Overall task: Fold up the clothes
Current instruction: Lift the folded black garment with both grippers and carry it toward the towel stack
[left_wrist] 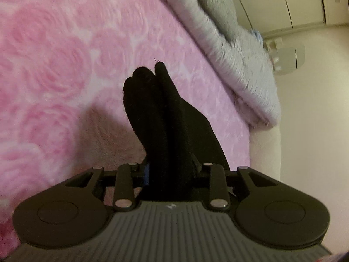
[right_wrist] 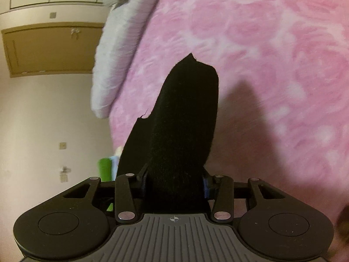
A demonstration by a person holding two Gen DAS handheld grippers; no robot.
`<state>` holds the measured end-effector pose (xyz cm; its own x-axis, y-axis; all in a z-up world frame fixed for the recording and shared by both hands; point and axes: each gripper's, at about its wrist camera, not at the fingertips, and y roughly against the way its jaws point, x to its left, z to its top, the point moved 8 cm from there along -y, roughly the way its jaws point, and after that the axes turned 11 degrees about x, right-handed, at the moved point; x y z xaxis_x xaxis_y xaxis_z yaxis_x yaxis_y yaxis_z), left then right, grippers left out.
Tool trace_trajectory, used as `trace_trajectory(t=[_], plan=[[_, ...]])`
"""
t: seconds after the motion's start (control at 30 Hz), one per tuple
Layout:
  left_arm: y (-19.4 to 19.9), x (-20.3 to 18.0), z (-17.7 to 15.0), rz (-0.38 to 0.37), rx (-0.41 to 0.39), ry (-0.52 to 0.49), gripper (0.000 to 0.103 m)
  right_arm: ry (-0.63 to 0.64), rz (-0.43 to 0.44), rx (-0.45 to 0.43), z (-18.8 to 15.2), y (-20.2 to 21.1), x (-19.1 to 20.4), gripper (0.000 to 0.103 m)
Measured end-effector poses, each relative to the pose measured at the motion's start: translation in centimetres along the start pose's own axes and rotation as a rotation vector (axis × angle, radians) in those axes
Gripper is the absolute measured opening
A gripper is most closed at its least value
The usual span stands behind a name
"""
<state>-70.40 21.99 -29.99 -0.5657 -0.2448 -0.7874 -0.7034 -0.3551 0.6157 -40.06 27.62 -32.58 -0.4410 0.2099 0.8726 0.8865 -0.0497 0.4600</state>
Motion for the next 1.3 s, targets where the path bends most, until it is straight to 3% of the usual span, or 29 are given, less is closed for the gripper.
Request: trace_trajectory(t=[0.2, 0.4, 0.5, 0.63, 0.73, 0.87, 0.97, 1.3], plan=[[10.9, 0.0, -0.1, -0.024, -0.120, 0.028, 0.027, 0.135, 0.019, 0.057, -3.0, -2.5, 9.7, 0.043], [24.0, 4.9, 1.9, -0.009, -0.206, -0.008, 0.027, 0.250, 0.059, 0.076, -9.2, -11.1, 18.1, 0.043], [31.7, 9.5, 4.3, 0.002, -0.223, -0.060, 0.027, 0.279, 0.091, 0.067, -12.5, -18.0, 22.1, 0.043], [40.9, 15.9, 7.4, 0.060, -0.238, -0.082, 0.027, 0.261, 0.118, 0.051, -16.9, -28.9, 27.1, 0.043], [46.4, 20.0, 9.9, 0.056, -0.234, -0.074, 0.027, 0.267, 0.114, 0.055, -19.7, -36.4, 31.0, 0.043], [51.3, 23.6, 13.3, 0.047, -0.233, -0.074, 0.027, 0.270, 0.107, 0.037, -21.8, -42.8, 34.4, 0.043], [52.8, 25.9, 15.6, 0.026, -0.237, -0.073, 0.027, 0.275, 0.094, 0.029, -22.5, -46.4, 36.2, 0.043], [53.0, 31.2, 25.5, 0.009, -0.277, -0.140, 0.027, 0.351, 0.054, -0.041, -18.4, -55.7, 39.0, 0.043]])
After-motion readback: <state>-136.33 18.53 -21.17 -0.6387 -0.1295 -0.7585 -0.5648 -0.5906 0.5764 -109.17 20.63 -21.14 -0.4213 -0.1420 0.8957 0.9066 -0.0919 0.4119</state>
